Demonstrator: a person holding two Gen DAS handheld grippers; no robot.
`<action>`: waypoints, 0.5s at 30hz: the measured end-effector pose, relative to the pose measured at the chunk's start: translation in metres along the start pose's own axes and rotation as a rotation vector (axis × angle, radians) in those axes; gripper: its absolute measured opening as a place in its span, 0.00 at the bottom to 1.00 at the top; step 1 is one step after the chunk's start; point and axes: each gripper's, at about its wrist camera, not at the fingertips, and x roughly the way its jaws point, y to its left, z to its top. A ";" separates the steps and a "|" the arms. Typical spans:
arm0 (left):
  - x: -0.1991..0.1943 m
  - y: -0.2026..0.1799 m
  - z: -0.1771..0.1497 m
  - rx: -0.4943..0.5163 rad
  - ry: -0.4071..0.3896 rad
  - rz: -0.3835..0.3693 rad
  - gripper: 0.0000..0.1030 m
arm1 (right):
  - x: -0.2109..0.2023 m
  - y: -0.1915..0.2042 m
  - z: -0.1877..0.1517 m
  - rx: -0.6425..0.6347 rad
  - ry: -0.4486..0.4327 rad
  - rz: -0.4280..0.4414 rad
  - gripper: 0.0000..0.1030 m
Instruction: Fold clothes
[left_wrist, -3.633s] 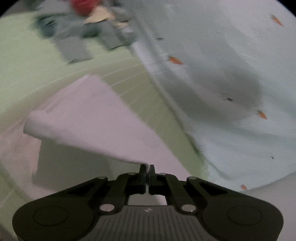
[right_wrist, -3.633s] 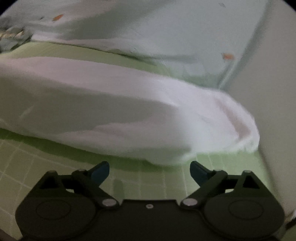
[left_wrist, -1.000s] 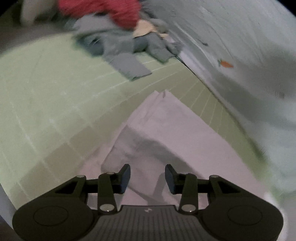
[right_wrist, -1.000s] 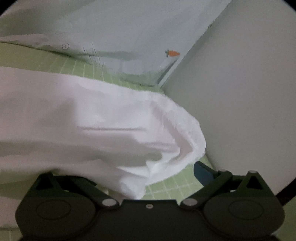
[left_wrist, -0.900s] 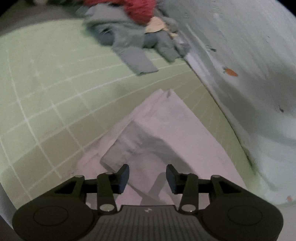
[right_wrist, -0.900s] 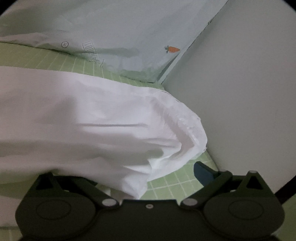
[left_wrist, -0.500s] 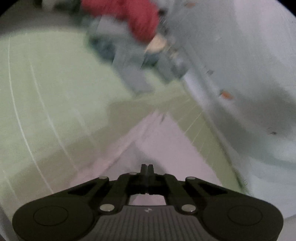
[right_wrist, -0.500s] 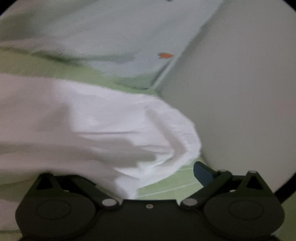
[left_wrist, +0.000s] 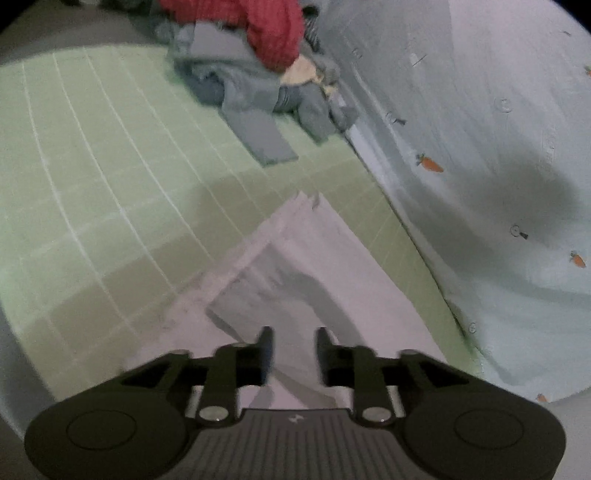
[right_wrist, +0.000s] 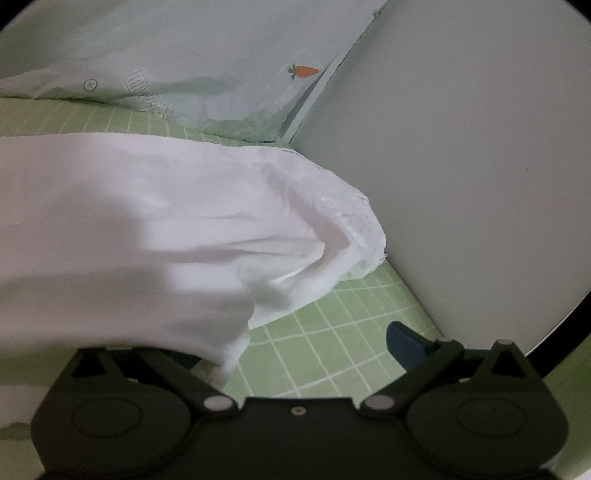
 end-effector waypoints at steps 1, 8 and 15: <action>0.008 -0.003 0.001 -0.005 0.014 0.006 0.41 | -0.001 0.000 0.000 0.001 0.002 0.002 0.99; 0.044 -0.010 0.015 -0.145 0.035 0.054 0.68 | -0.003 0.004 0.000 -0.021 0.004 0.024 0.99; 0.063 -0.002 0.020 -0.284 0.044 0.078 0.51 | 0.006 0.005 0.000 -0.045 0.017 0.015 0.99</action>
